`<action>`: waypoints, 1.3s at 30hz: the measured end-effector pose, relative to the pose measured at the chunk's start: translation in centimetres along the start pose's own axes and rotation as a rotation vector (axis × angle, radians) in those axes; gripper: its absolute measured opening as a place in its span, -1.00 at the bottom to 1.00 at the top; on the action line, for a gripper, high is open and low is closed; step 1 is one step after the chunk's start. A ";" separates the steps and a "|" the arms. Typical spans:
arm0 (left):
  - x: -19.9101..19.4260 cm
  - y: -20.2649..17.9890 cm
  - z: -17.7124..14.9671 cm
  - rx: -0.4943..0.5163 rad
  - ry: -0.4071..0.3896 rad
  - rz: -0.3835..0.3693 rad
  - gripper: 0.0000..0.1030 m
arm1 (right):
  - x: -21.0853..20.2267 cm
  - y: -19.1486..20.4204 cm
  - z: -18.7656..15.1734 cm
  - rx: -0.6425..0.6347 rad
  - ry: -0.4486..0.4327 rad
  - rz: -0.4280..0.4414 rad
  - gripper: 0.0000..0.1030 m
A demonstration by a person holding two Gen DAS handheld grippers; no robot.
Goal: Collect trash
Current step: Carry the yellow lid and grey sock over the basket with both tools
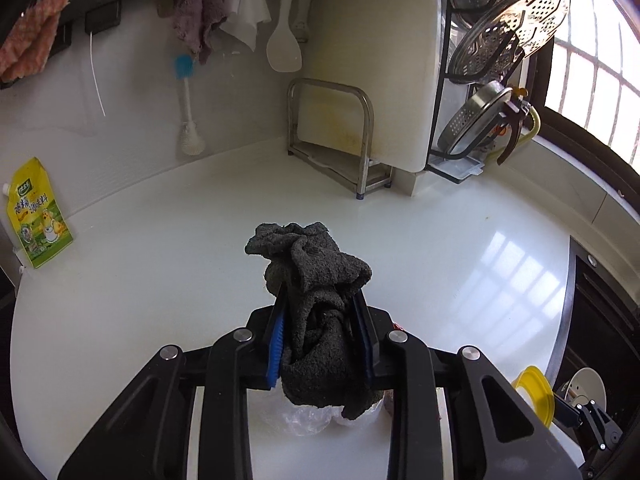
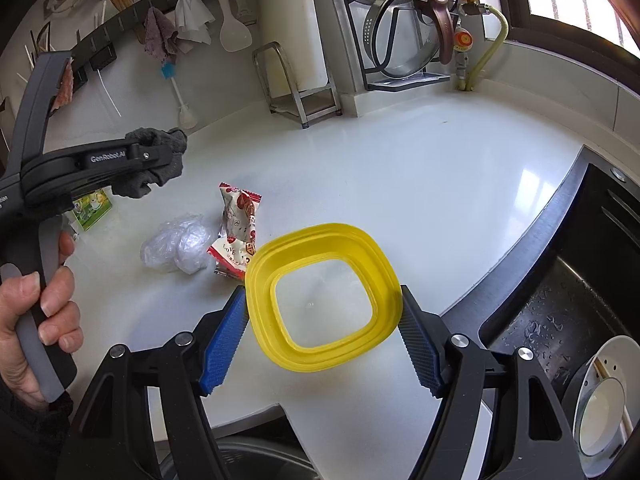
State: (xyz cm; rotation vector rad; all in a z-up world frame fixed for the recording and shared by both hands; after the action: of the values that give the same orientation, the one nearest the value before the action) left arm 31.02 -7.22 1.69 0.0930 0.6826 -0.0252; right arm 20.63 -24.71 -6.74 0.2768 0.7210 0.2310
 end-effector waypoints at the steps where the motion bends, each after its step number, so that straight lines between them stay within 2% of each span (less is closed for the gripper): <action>1: -0.7 0.2 -0.1 0.007 -0.010 0.003 -0.45 | -0.2 0.1 -0.1 -0.003 -0.005 -0.003 0.37; 5: -3.7 1.2 -1.7 0.019 -0.025 0.001 -0.45 | -1.5 0.7 -0.9 -0.001 -0.019 0.001 0.37; 11: -7.9 2.0 -6.5 0.035 -0.008 -0.007 -0.45 | -4.6 1.8 -3.2 0.021 -0.040 0.017 0.37; 22: -14.4 2.7 -17.0 0.036 0.066 -0.030 -0.45 | -11.0 3.9 -11.0 0.079 -0.049 0.012 0.37; 25: -16.1 2.8 -19.3 0.039 0.065 -0.037 -0.45 | -12.4 4.4 -13.0 0.079 -0.052 0.002 0.37; 32: -20.0 2.4 -23.2 0.031 0.057 -0.055 -0.45 | -15.8 5.1 -16.7 0.091 -0.077 -0.001 0.37; 39: -23.4 1.8 -25.2 0.052 0.029 -0.053 -0.45 | -18.1 5.6 -19.1 0.094 -0.091 0.002 0.37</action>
State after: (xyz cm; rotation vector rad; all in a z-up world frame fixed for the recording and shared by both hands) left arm -2.89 -3.21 -2.84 0.1254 0.7132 -0.0931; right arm -6.11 -21.70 -7.48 0.3757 0.6426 0.1853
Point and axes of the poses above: each gripper's, at about its wrist camera, not at the fingertips, and x roughly the way its jaws point, y to its left, z to its top, the point moved 3 cm from there along x, roughly the way its jaws point, and after that the axes turned 9 degrees about z, right-handed, at the moved point
